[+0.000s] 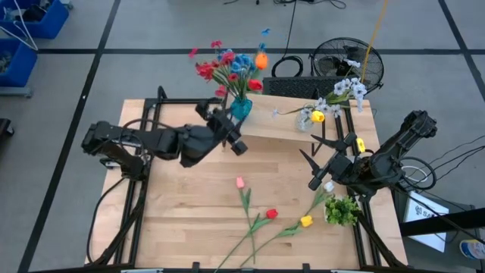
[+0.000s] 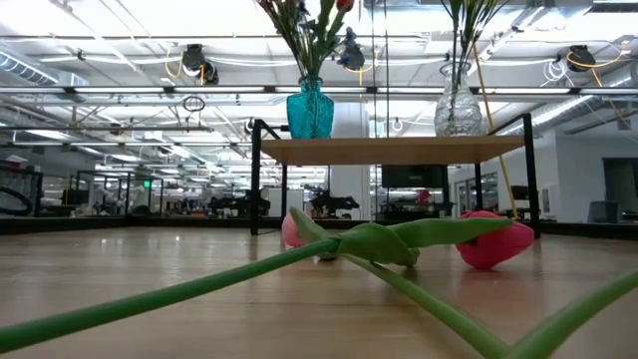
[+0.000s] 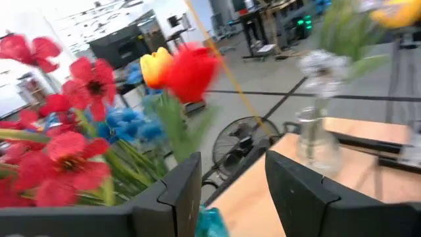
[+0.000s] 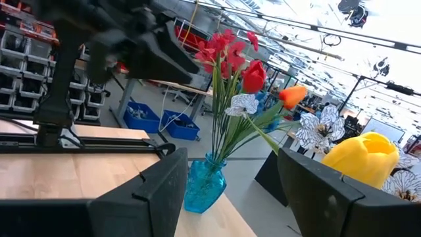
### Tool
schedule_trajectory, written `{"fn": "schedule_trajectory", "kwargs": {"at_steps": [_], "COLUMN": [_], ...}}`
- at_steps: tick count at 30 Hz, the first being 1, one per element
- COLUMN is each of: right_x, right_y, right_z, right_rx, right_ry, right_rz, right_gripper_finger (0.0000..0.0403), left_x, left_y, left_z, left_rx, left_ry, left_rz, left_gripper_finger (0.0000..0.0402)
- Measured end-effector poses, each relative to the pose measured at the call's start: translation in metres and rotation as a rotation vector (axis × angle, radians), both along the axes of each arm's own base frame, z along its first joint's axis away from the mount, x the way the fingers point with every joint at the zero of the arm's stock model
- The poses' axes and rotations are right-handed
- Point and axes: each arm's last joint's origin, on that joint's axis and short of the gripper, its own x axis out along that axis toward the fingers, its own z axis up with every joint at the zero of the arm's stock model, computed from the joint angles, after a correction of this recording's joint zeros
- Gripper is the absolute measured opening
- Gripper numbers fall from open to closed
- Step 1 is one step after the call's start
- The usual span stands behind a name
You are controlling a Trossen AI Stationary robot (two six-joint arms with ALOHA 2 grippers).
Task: Pick and place flowers into a vace then onto a shelf
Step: Put the red tulip into the transparent vase on the shelf
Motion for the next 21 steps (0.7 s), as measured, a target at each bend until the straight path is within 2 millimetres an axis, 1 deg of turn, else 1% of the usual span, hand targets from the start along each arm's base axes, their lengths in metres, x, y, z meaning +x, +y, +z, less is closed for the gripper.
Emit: {"fn": "schedule_trajectory", "kwargs": {"at_steps": [4,8,11,13,16,19,21], "right_x": [0.0,0.0,-0.001,0.0,0.001,0.005,0.009], "right_y": [0.0,0.0,0.002,0.007,0.012,0.013,0.01], "right_z": [0.0,0.0,-0.001,-0.004,-0.008,-0.016,-0.023], "right_rx": [-0.009,0.013,0.038,0.04,0.101,0.201,0.275], "right_ry": [0.007,-0.011,-0.03,-0.037,-0.075,-0.084,-0.072], "right_rz": [-0.001,0.003,0.028,0.112,0.261,0.343,0.383], "right_gripper_finger": [0.0228,0.0228,0.0228,0.0228,0.0228,0.0228,0.0228], "left_x": [-0.002,-0.004,-0.006,-0.008,-0.009,-0.012,-0.013], "left_y": [-0.015,-0.028,-0.037,-0.043,-0.047,-0.048,-0.049], "left_z": [0.0,-0.004,-0.009,-0.014,-0.026,-0.04,-0.046], "left_rx": [-0.03,-0.129,-0.217,-0.309,-0.517,-0.697,-0.787], "left_ry": [-0.029,-0.081,-0.084,-0.079,-0.071,-0.037,-0.02], "left_rz": [-0.04,-0.096,-0.166,-0.221,-0.26,-0.223,-0.195], "left_gripper_finger": [0.0175,0.0175,0.0175,0.0175,0.0175,0.0175,0.0175]}}
